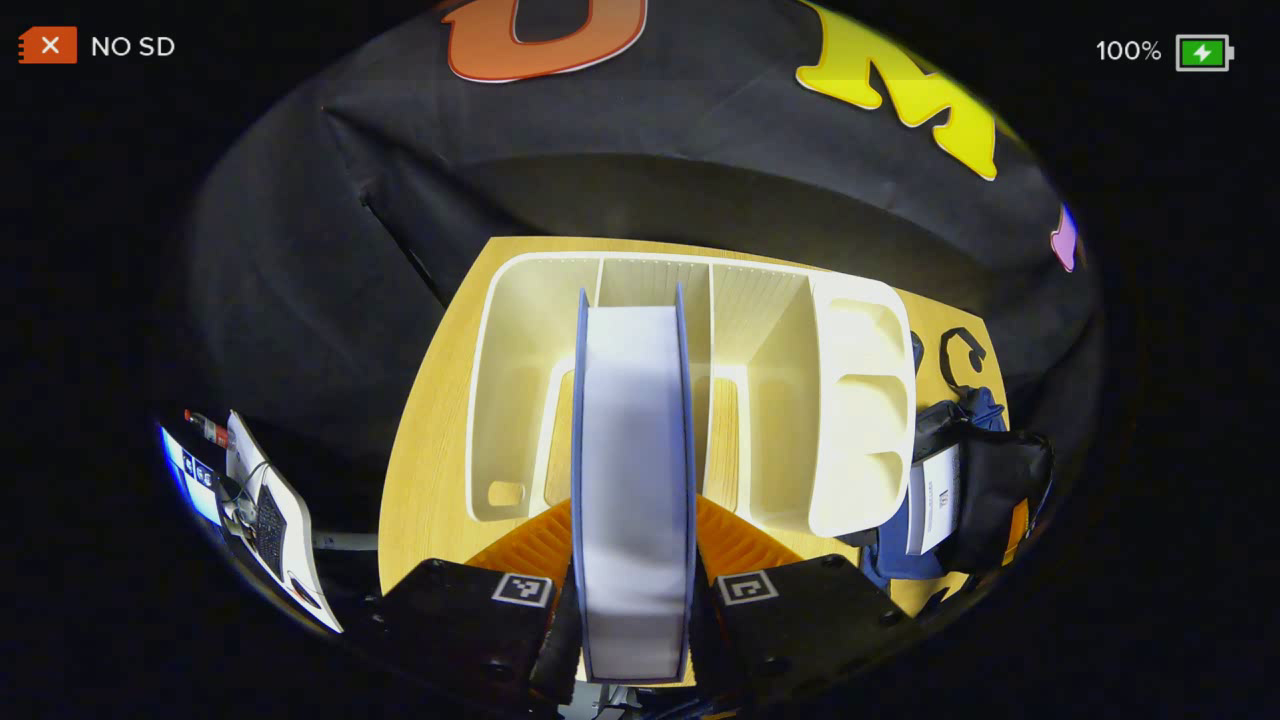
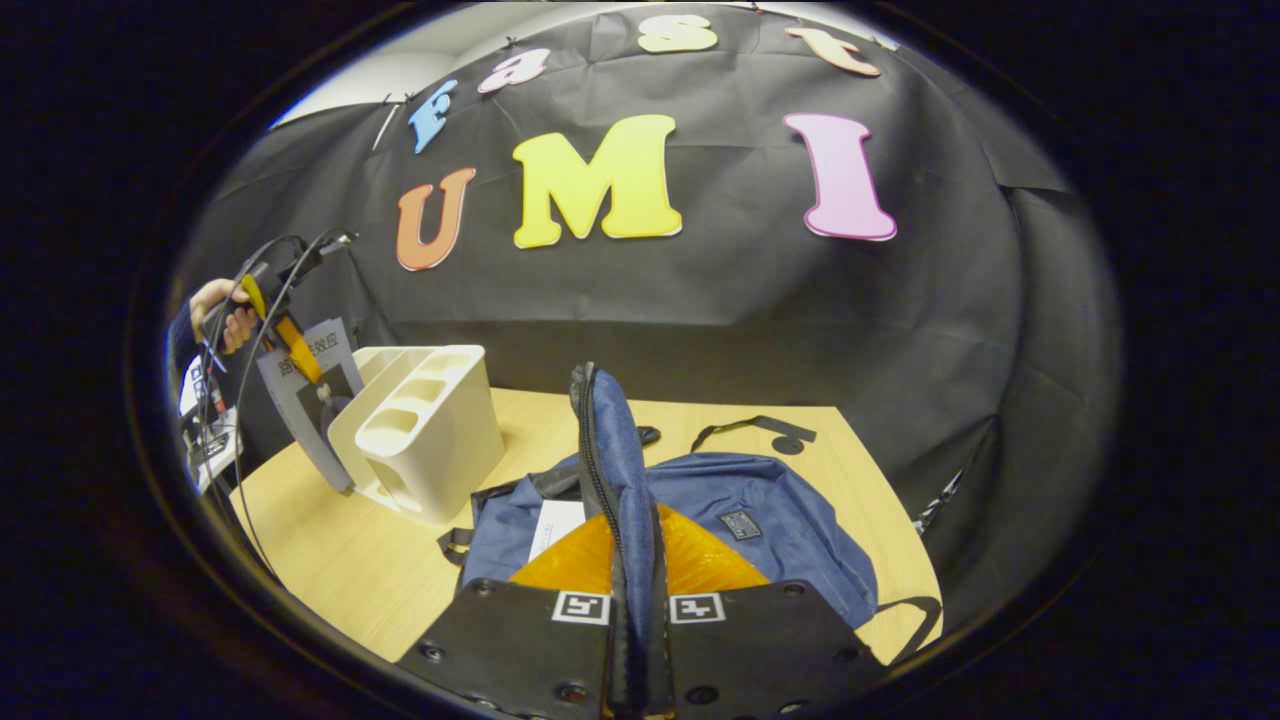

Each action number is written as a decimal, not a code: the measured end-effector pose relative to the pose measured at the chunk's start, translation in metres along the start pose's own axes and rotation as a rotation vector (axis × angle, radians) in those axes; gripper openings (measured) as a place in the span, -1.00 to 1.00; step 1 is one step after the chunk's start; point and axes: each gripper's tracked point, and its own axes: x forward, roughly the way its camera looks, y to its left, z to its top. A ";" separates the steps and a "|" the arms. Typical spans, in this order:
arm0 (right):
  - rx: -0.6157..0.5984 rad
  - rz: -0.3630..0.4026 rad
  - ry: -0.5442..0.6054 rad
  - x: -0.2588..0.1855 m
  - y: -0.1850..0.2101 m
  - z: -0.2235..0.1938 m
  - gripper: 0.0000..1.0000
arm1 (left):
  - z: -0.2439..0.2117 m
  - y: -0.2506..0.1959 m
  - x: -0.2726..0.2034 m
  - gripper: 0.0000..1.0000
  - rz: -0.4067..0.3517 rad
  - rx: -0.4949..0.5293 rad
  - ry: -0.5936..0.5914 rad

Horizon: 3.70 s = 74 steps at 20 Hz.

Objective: Open the schoolbag, grab two books from the bookshelf and put them into the schoolbag.

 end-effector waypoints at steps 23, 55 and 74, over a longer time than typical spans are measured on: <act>0.003 0.019 0.038 0.025 0.009 0.011 -0.86 | -0.150 -0.084 -0.080 -0.09 -0.480 -0.324 -0.095; -0.065 0.018 -0.057 -0.005 0.010 0.078 -0.86 | -0.078 -0.363 0.022 0.01 -0.913 -0.593 -0.135; 0.041 0.072 -0.090 -0.018 0.035 0.061 -0.86 | -0.082 -0.486 0.071 -0.07 -1.089 -0.660 -0.145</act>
